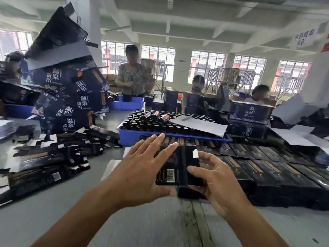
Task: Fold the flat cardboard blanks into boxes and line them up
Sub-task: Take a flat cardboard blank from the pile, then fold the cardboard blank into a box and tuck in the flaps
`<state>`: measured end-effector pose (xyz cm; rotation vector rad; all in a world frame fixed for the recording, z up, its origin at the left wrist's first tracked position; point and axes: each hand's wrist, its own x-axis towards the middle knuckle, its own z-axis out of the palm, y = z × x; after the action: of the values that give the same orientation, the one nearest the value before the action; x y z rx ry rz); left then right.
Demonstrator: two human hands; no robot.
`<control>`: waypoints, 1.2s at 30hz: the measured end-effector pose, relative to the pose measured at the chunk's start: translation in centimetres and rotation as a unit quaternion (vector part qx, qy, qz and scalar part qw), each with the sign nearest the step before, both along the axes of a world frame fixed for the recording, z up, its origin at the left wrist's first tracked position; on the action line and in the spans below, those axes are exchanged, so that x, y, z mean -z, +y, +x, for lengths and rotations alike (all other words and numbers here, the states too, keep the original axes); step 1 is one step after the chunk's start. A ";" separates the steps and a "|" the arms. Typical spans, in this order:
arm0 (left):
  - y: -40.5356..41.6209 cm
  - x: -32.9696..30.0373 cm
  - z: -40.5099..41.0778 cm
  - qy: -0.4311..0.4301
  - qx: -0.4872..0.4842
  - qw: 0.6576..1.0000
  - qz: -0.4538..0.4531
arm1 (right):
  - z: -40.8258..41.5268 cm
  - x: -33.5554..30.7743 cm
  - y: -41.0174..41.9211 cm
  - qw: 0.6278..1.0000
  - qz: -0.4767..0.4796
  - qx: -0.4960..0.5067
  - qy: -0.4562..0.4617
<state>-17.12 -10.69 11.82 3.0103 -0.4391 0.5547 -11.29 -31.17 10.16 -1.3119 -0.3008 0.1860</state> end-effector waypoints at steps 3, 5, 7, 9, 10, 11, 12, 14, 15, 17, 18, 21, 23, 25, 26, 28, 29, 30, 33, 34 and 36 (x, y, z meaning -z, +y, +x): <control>0.3 0.2 0.4 0.010 -0.004 1.000 -0.023 | -0.6 0.0 0.3 0.997 -0.042 -0.021 -0.063; 0.6 0.4 0.7 0.001 0.004 0.999 -0.040 | -0.9 -0.2 0.2 0.994 -0.054 -0.032 -0.087; 0.8 0.6 1.0 -0.019 0.006 0.998 -0.059 | -1.1 -0.6 0.1 0.993 -0.049 -0.048 -0.091; 1.2 0.7 1.2 -0.047 0.003 0.996 -0.072 | -1.3 -0.7 0.1 0.994 -0.044 -0.058 -0.085; 1.3 0.7 1.3 -0.062 0.001 0.995 -0.075 | -1.4 -0.7 0.1 0.994 -0.043 -0.057 -0.083; 1.5 0.7 1.3 -0.075 0.000 0.994 -0.074 | -1.4 -0.7 0.2 0.994 -0.043 -0.053 -0.081; 1.6 0.7 1.4 -0.084 -0.001 0.994 -0.070 | -1.4 -0.7 0.3 0.995 -0.040 -0.048 -0.078; 1.7 0.8 1.5 -0.099 -0.004 0.993 -0.059 | -1.3 -0.8 0.3 0.997 -0.026 -0.039 -0.066; 1.7 0.9 1.5 -0.104 -0.007 0.993 -0.055 | -1.3 -0.9 0.3 0.998 -0.018 -0.034 -0.057; 1.6 0.9 1.6 -0.111 -0.011 0.993 -0.044 | -1.2 -0.9 0.1 0.998 -0.010 -0.025 -0.049; 1.5 0.9 1.5 -0.111 -0.013 0.993 -0.036 | -1.1 -0.9 0.0 0.998 -0.013 -0.020 -0.050; 1.1 0.8 1.4 -0.100 -0.017 0.995 -0.009 | -1.2 -0.8 -0.1 0.997 -0.029 -0.006 -0.069; 0.7 0.7 1.3 -0.091 -0.014 0.996 0.002 | -1.2 -0.8 -0.2 0.996 -0.030 0.003 -0.082; 0.4 0.7 1.1 -0.083 -0.007 0.997 -0.003 | -1.2 -0.8 -0.3 0.995 -0.028 0.016 -0.093; 0.3 0.7 1.1 -0.078 -0.001 0.997 -0.009 | -1.2 -0.8 -0.4 0.994 -0.032 0.024 -0.101; 0.2 0.6 0.9 -0.076 0.012 0.997 -0.016 | -1.2 -0.9 -0.6 0.991 -0.054 0.033 -0.120; 0.2 0.6 0.8 -0.078 0.018 0.997 -0.012 | -1.3 -0.9 -0.7 0.989 -0.068 0.033 -0.129; 0.1 0.5 0.7 -0.080 0.024 0.996 -0.005 | -1.3 -1.0 -0.7 0.987 -0.080 0.029 -0.135; -0.2 0.4 0.5 -0.125 0.049 0.991 0.031 | -1.4 -1.4 -0.7 0.988 -0.090 -0.002 -0.124; -0.3 0.4 0.4 -0.143 0.054 0.987 0.039 | -1.5 -1.5 -0.7 0.989 -0.087 -0.013 -0.115; -0.4 0.4 0.2 -0.151 0.061 0.986 0.029 | -1.5 -1.5 -0.7 0.989 -0.092 -0.019 -0.115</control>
<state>-16.87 -11.13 11.46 2.9318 -0.6599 1.0092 -12.82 -31.87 11.70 -1.5136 -0.5139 0.0957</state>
